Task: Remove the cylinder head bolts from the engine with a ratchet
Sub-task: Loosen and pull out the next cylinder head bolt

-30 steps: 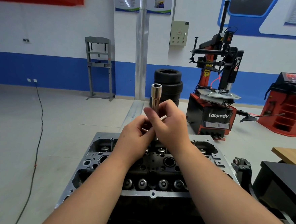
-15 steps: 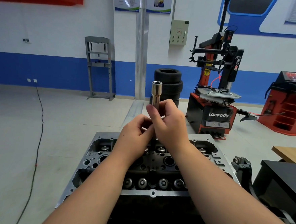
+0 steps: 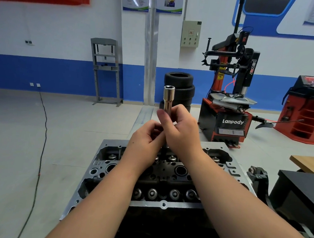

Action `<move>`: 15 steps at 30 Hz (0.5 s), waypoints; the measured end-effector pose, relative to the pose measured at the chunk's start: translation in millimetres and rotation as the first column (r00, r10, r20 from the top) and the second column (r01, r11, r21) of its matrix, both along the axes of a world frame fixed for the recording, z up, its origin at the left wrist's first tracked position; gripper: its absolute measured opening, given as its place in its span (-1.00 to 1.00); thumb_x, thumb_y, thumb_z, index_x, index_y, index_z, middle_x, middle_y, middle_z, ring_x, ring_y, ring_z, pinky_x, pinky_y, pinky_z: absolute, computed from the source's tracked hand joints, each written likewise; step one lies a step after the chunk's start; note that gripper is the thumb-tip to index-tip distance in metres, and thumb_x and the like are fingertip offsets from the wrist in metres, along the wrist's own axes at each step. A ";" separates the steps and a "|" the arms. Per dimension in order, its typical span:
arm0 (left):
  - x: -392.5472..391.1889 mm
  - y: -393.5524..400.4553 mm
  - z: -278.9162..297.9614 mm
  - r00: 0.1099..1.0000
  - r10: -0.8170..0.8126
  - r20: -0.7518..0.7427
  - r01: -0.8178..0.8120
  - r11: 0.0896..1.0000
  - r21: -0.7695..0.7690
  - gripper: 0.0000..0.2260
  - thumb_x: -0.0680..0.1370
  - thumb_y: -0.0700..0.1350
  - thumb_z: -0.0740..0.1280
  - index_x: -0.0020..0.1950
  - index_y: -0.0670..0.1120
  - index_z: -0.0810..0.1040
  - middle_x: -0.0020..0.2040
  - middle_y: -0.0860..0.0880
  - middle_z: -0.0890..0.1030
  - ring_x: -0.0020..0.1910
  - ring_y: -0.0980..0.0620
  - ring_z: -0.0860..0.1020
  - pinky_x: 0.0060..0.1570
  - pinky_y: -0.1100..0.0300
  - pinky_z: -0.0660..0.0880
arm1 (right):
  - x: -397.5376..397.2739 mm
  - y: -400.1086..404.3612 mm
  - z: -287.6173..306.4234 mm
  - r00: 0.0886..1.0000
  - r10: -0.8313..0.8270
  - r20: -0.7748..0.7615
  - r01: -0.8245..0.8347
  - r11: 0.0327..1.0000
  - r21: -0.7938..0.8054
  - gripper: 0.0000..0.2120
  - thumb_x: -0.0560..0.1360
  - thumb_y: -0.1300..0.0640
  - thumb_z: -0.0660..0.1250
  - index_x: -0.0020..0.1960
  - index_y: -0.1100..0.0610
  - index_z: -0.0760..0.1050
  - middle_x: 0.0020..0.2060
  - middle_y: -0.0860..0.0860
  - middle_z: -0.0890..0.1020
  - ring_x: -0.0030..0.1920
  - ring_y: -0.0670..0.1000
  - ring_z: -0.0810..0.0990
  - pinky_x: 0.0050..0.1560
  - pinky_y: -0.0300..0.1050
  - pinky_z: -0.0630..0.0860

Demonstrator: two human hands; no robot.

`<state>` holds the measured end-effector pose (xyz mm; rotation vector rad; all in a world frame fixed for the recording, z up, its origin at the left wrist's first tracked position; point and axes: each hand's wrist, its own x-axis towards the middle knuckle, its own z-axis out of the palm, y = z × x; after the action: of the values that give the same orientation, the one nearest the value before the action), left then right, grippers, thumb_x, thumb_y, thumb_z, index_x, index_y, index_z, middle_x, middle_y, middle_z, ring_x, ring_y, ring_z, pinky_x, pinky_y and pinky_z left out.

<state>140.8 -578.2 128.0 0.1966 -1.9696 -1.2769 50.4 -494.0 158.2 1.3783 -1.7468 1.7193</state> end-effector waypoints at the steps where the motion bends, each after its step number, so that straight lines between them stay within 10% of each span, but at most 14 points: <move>1: -0.4 0.7 0.1 1.000 0.004 -0.004 -0.004 1.000 0.010 -0.89 0.66 0.09 0.34 0.03 0.11 0.61 -0.13 0.13 0.70 -0.20 0.18 0.64 -0.25 0.33 0.52 | 0.2 -0.3 -0.4 1.000 0.007 0.008 -0.007 1.000 -0.001 -0.77 0.58 -0.03 0.34 -0.13 0.11 0.50 -0.32 -0.04 0.58 -0.30 -0.11 0.55 -0.31 -0.31 0.44; 6: 0.0 1.6 -0.2 0.995 -0.047 0.084 0.047 0.999 0.012 -0.82 0.72 0.07 0.20 0.18 0.15 0.60 -0.01 0.10 0.71 0.01 0.10 0.67 0.10 0.00 0.62 | 0.1 -0.6 0.9 0.998 0.060 0.017 -0.061 0.997 0.052 -0.63 0.63 -0.06 0.14 0.06 0.17 0.61 -0.22 -0.19 0.60 -0.20 -0.22 0.57 -0.17 -0.35 0.43; 15: 1.8 1.8 2.0 0.998 0.022 0.050 -0.023 1.000 0.018 -0.90 0.63 0.09 0.36 0.05 0.11 0.63 -0.12 0.10 0.72 -0.14 0.07 0.69 -0.09 -0.07 0.67 | 1.2 -0.2 0.4 0.999 0.033 0.001 -0.033 0.999 0.017 -0.80 0.60 0.01 0.35 -0.07 0.14 0.52 -0.30 -0.10 0.57 -0.26 -0.10 0.57 -0.24 -0.16 0.53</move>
<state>142.6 -576.4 130.0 0.2616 -1.9926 -1.2878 51.5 -494.2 158.6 1.4210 -1.7526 1.7261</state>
